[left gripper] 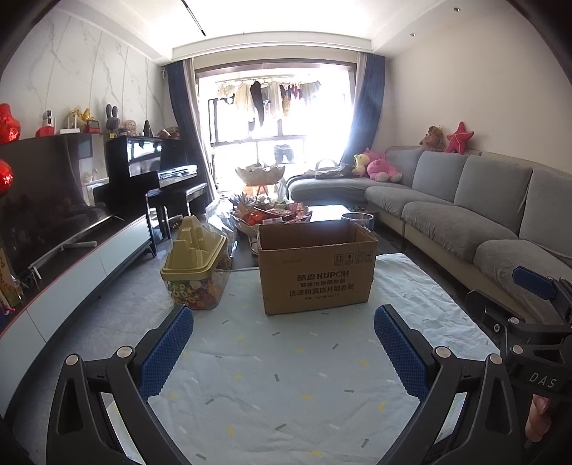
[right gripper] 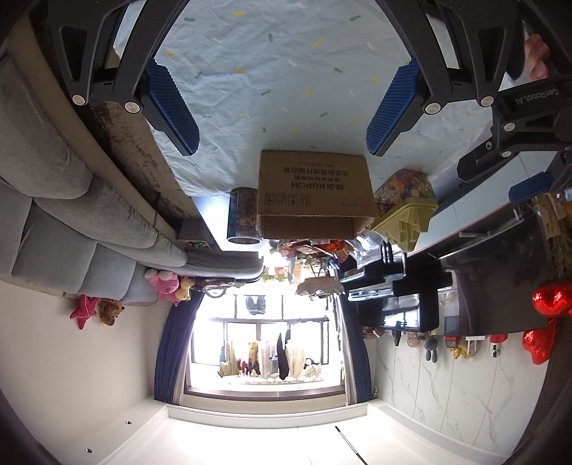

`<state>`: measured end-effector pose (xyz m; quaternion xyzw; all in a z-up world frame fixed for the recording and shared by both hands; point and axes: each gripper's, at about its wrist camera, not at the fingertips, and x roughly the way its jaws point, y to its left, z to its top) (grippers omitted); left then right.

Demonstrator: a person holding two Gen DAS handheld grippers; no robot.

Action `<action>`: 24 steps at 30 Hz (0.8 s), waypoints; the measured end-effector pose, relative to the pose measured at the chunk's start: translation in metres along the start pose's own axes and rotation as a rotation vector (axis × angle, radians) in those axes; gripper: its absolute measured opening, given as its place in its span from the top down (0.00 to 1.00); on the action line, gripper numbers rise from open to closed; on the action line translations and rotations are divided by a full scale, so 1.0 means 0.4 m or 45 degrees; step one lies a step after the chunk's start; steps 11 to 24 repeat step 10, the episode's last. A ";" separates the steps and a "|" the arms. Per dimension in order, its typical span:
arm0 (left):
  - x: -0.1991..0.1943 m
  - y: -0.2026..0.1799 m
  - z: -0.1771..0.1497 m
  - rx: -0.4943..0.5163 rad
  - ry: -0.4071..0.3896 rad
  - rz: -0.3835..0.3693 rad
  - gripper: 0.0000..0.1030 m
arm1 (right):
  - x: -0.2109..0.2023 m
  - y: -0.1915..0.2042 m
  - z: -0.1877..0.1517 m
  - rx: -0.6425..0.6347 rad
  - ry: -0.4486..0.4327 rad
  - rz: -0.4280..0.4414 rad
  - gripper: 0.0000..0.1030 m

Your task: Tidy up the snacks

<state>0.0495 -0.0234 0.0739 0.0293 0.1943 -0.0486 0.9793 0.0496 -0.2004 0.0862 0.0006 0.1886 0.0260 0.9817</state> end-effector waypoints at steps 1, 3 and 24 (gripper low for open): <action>0.001 0.000 0.000 0.001 0.001 -0.001 0.00 | 0.000 0.000 0.000 -0.001 -0.001 -0.001 0.07; 0.003 0.000 -0.001 0.000 0.008 -0.003 0.00 | 0.002 0.001 -0.001 -0.001 0.004 -0.001 0.07; 0.016 0.001 -0.008 -0.009 0.026 -0.003 0.00 | 0.005 0.001 -0.010 0.004 0.026 -0.003 0.07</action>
